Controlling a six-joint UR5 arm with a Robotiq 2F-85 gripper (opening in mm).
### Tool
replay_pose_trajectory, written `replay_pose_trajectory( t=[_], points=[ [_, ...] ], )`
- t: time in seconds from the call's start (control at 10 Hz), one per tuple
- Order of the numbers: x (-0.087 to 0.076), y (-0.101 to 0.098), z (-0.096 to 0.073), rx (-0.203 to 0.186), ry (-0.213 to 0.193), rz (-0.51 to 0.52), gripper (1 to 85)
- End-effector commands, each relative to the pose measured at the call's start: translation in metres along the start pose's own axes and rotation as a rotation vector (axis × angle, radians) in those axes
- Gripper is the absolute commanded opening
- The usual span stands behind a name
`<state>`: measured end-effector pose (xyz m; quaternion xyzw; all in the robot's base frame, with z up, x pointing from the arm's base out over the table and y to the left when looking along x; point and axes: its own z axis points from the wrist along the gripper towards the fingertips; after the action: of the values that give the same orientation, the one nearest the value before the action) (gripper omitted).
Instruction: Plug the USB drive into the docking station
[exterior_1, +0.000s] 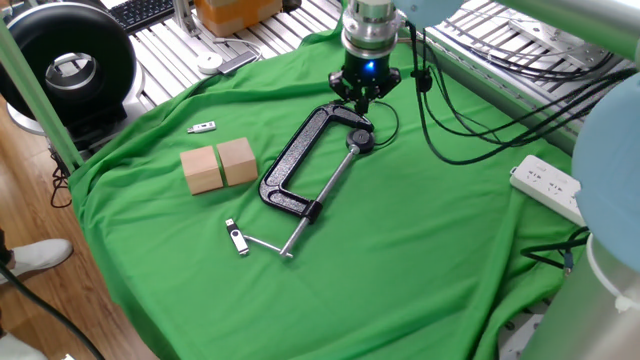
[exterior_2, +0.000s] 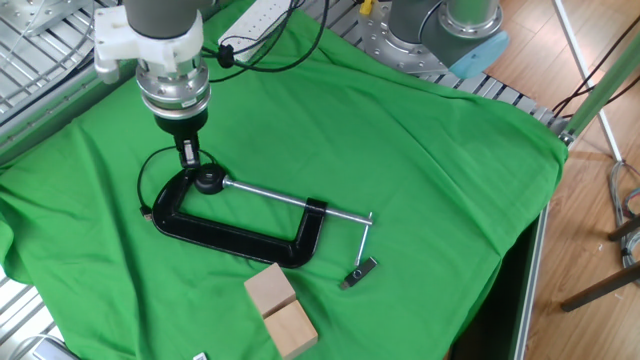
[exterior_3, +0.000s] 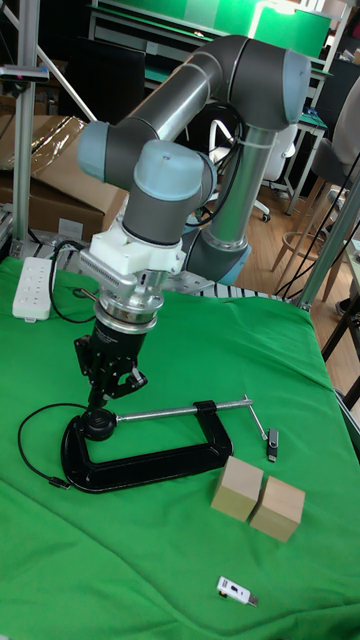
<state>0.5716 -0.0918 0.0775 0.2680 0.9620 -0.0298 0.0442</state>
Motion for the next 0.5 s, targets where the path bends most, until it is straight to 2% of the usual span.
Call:
replay_pose_trajectory(
  t=[0.0, 0.1, 0.2, 0.3, 0.4],
  points=[
    [-0.027, -0.007, -0.013, 0.055, -0.076, -0.425, 1.7],
    [-0.068, 0.007, -0.023, 0.062, -0.245, -0.627, 1.7],
    [-0.049, 0.029, -0.021, -0.043, -0.203, -0.652, 1.7],
    [-0.044, 0.045, -0.02, -0.09, -0.203, -0.764, 1.7],
    [-0.023, 0.063, -0.021, -0.177, -0.16, -0.813, 1.7]
  ],
)
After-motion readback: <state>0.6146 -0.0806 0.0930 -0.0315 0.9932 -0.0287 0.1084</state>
